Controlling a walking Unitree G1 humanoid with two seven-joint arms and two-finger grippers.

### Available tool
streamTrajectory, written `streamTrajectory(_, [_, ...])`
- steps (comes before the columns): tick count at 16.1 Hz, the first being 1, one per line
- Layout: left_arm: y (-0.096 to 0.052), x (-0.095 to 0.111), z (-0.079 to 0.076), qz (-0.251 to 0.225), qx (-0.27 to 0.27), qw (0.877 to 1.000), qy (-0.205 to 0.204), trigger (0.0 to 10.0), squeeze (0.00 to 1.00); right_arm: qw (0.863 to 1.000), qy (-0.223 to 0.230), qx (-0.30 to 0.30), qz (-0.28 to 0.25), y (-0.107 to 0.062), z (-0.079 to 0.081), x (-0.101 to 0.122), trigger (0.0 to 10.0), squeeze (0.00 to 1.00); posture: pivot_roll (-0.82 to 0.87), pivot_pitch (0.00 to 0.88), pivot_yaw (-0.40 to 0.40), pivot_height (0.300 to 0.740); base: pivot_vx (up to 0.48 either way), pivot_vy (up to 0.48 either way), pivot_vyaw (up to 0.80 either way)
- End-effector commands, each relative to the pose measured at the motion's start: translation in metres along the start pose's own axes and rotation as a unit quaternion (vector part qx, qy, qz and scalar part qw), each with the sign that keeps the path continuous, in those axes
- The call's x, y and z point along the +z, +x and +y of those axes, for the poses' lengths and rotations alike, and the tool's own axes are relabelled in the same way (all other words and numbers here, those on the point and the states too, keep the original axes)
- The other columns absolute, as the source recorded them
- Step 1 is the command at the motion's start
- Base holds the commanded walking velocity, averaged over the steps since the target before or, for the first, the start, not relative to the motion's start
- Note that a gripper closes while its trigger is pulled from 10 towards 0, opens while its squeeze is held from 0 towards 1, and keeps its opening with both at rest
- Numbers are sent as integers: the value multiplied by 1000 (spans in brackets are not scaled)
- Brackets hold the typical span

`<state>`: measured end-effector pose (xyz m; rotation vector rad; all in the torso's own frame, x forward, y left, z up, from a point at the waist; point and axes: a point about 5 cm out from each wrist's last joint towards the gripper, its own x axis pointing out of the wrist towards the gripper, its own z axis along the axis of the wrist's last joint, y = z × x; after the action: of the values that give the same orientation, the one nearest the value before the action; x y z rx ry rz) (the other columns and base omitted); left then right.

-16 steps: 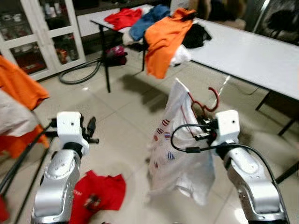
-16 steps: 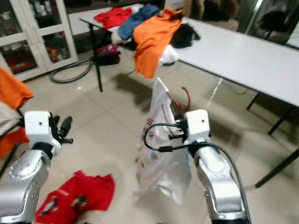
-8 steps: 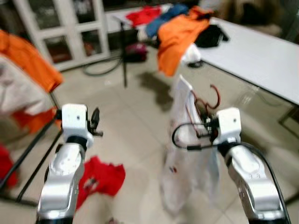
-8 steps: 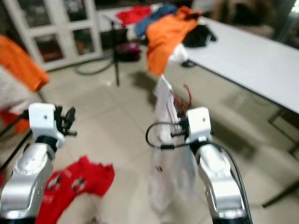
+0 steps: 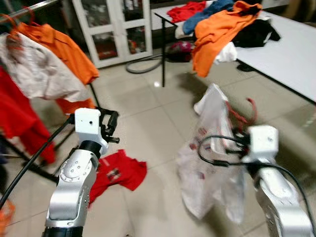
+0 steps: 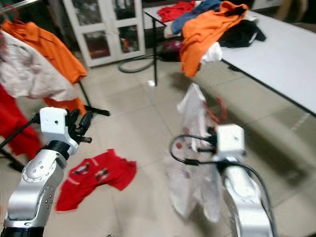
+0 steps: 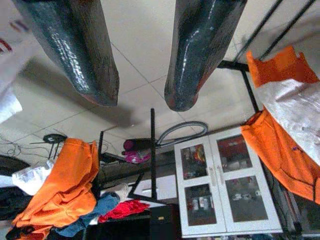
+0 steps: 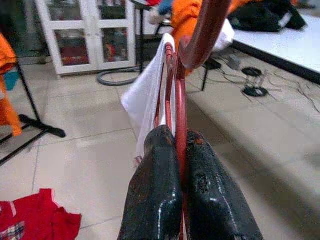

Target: Hang hanger

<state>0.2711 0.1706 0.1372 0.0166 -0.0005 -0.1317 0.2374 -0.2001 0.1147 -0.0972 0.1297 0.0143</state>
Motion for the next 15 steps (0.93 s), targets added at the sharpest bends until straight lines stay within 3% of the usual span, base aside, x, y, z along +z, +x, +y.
streamTrajectory(1, [0,1,3,-1,-1,1000,2,10000,0,1000,6,-5,-30,-3,-1,12,10000,0,-173,38,69,740,364,0,0])
streamTrajectory(4, [3,0,1,1,-13,1000,1,10000,0,999,5,-17,-31,-6,-5,12,10000,0,-185,29,82,740,389,0,0])
streamTrajectory(5, [7,0,-1,0,-22,1000,2,10000,0,998,29,-35,-33,-7,-11,13,10000,0,-191,21,87,740,409,0,0])
streamTrajectory(11, [11,3,1,-10,-17,1000,4,10000,0,997,40,-43,-40,-2,-16,16,10000,0,-180,4,79,740,411,0,-800])
streamTrajectory(15, [6,0,7,-7,2,1000,8,10000,0,998,36,-41,-43,-2,-19,17,10000,0,-166,0,58,740,428,0,-122])
